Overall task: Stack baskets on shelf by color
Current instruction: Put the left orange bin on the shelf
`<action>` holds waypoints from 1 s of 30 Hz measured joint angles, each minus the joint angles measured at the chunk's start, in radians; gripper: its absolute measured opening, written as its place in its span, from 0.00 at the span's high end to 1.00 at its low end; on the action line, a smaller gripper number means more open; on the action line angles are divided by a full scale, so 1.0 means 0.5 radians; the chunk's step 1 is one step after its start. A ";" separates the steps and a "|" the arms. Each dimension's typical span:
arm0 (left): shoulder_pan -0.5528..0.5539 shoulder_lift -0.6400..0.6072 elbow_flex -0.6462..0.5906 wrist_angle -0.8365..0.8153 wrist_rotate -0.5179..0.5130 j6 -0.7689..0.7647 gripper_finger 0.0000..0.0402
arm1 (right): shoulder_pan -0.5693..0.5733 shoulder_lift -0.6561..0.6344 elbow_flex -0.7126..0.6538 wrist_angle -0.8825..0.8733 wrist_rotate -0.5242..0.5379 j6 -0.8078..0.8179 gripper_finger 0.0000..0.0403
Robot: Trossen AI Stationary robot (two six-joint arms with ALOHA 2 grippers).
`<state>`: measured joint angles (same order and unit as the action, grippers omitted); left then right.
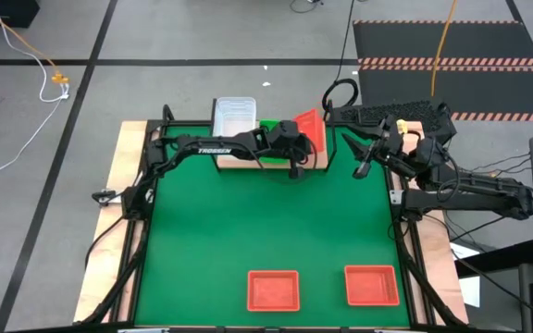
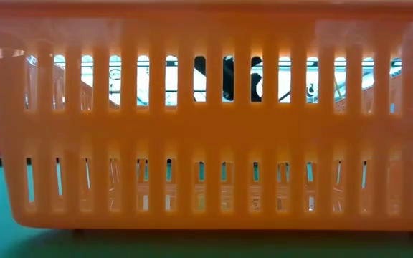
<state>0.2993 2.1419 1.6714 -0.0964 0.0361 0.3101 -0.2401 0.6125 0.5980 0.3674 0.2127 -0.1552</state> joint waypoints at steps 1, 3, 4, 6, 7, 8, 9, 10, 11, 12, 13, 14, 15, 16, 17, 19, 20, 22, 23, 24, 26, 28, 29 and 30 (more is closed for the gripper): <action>0.001 0.000 0.000 -0.015 0.000 -0.015 0.96 | 0.000 0.000 0.000 -0.004 0.000 0.011 0.72; 0.001 0.000 0.000 -0.029 -0.001 -0.032 0.94 | 0.000 0.000 0.000 -0.012 0.000 0.025 0.72; 0.001 0.000 0.000 -0.029 -0.001 -0.037 0.93 | 0.000 0.000 0.000 -0.013 -0.001 0.025 0.72; 0.001 -0.001 0.000 -0.027 -0.001 -0.044 0.92 | 0.000 0.000 0.000 -0.015 -0.001 0.025 0.72; 0.001 -0.001 0.000 -0.023 -0.001 -0.045 0.92 | 0.000 0.000 0.000 -0.018 -0.001 0.025 0.72; 0.001 -0.001 0.000 -0.023 -0.001 -0.049 0.91 | 0.000 0.000 0.000 -0.022 -0.001 0.025 0.72; 0.001 -0.001 0.000 -0.023 -0.001 -0.052 0.90 | 0.000 0.000 0.000 -0.025 -0.001 0.025 0.72; 0.001 -0.001 0.000 -0.022 -0.002 -0.054 0.89 | 0.000 0.000 0.000 -0.026 -0.001 0.023 0.72; 0.001 -0.001 0.000 -0.017 -0.002 -0.050 0.89 | 0.000 0.000 0.000 -0.025 -0.001 0.020 0.72; 0.001 -0.001 0.000 -0.011 -0.003 -0.044 0.87 | 0.000 0.000 0.000 -0.025 -0.001 0.016 0.72; 0.002 -0.001 0.000 -0.007 -0.003 -0.040 0.86 | 0.000 0.000 0.000 -0.025 -0.001 0.010 0.72; 0.005 -0.001 0.000 -0.007 -0.003 -0.041 0.85 | 0.000 0.000 0.000 -0.025 -0.002 0.009 0.72; 0.007 -0.001 0.000 -0.007 -0.003 -0.041 0.83 | 0.000 0.000 0.000 -0.025 -0.002 0.009 0.72; 0.008 -0.001 0.000 -0.007 -0.003 -0.040 0.82 | 0.000 0.000 0.000 -0.024 -0.001 0.008 0.72; 0.009 -0.001 0.000 -0.007 -0.004 -0.040 0.81 | 0.000 0.000 0.000 -0.024 -0.002 0.007 0.72; 0.009 -0.001 0.000 -0.006 -0.006 -0.043 0.78 | 0.000 0.000 0.000 -0.024 -0.002 0.005 0.72; 0.009 -0.001 0.000 -0.006 -0.007 -0.049 0.78 | 0.000 0.000 0.000 -0.022 -0.002 0.004 0.72; 0.008 -0.001 0.000 -0.006 -0.007 -0.050 0.76 | 0.000 0.000 0.000 -0.020 -0.002 0.001 0.72; 0.008 -0.001 0.000 -0.006 -0.007 -0.050 0.75 | 0.000 0.000 0.000 -0.018 -0.002 -0.010 0.72; 0.007 -0.002 0.000 -0.004 -0.007 -0.050 0.75 | 0.000 0.000 0.000 -0.018 -0.002 -0.022 0.72; 0.001 -0.002 0.000 0.017 -0.008 -0.050 0.74 | 0.000 0.000 0.000 -0.018 -0.002 -0.028 0.72; -0.006 -0.002 -0.001 0.056 -0.009 -0.050 0.73 | 0.000 0.000 0.000 -0.014 -0.002 -0.036 0.72; -0.011 -0.002 -0.001 0.075 -0.010 -0.050 0.73 | 0.000 0.000 0.000 -0.012 -0.002 -0.045 0.72; -0.017 -0.002 -0.001 0.092 -0.012 -0.050 0.73 | 0.000 0.000 0.000 -0.012 -0.002 -0.054 0.72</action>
<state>0.2910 2.1407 1.6711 -0.0503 0.0299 0.2852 -0.2401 0.6125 0.5980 0.3614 0.2119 -0.1822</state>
